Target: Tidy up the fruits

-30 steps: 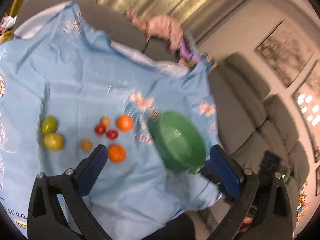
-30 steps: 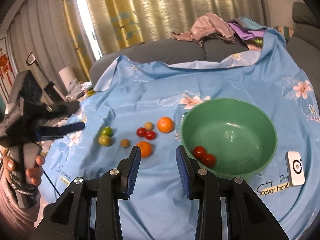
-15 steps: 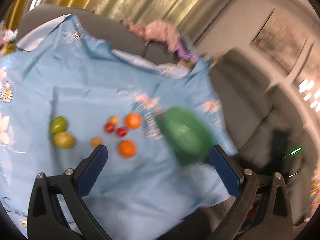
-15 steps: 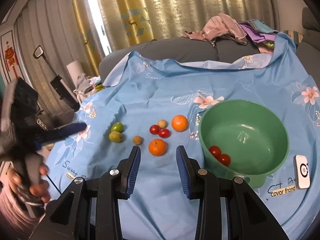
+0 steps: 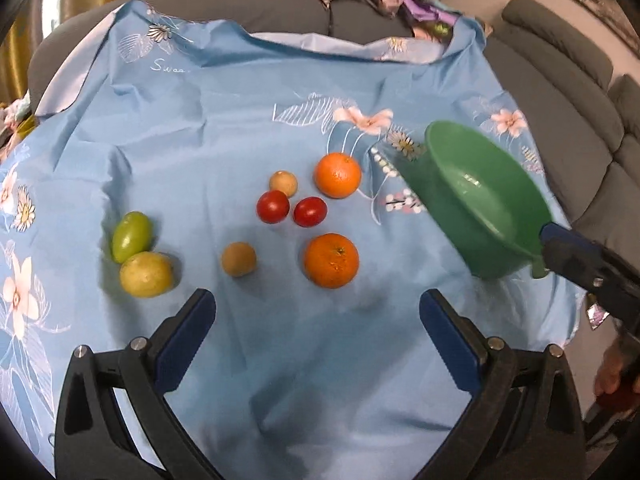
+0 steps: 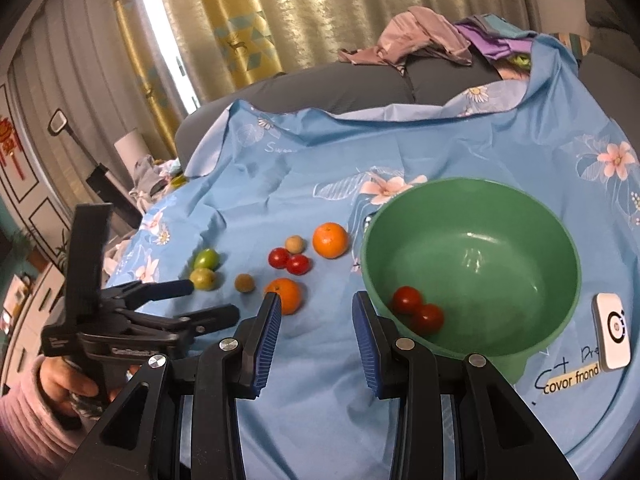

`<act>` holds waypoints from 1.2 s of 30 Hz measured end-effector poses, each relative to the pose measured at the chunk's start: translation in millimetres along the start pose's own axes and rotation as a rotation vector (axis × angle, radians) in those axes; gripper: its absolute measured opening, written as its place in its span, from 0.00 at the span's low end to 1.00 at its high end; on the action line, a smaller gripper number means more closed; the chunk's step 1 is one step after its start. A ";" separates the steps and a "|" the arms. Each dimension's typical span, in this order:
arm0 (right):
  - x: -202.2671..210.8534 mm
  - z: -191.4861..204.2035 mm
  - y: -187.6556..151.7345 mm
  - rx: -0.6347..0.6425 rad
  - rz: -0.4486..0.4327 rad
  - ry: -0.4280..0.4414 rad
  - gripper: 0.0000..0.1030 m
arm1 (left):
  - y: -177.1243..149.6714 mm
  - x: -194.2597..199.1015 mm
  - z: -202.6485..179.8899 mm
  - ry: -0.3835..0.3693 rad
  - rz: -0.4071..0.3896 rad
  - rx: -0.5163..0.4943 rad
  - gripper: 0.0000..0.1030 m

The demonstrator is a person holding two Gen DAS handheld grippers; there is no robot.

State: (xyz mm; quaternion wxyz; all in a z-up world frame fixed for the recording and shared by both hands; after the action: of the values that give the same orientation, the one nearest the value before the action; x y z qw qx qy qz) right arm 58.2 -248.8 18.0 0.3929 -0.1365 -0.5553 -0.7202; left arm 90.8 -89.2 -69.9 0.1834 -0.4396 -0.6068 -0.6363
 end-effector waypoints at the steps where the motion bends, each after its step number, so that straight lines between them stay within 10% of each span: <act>1: -1.5 -1.1 -0.2 -0.002 0.003 0.000 0.36 | 1.1 -4.8 -1.6 0.009 0.008 -0.017 0.98; 27: -25.0 -7.4 6.1 -0.002 0.037 0.000 0.36 | 17.5 -76.9 -1.2 -0.028 0.118 -0.060 0.41; 36: -28.9 7.8 8.0 0.049 0.037 0.018 0.36 | 18.4 -57.0 8.7 -0.053 0.066 -0.021 0.40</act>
State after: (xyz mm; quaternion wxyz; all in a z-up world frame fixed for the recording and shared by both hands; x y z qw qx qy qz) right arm 81.0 -230.3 7.9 0.4144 -0.1308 -0.5665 -0.7002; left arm 138.9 -101.8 -104.3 0.1835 -0.4782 -0.5898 -0.6244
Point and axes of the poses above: each gripper's, at about its wrist camera, not at the fingertips, and x roughly against the way its jaws point, z to its left, y to its top, the point moved 7 cm from there along -x, roughly the way its jaws point, and after that the axes turned 8 degrees about -x, right-handed, at the moved point
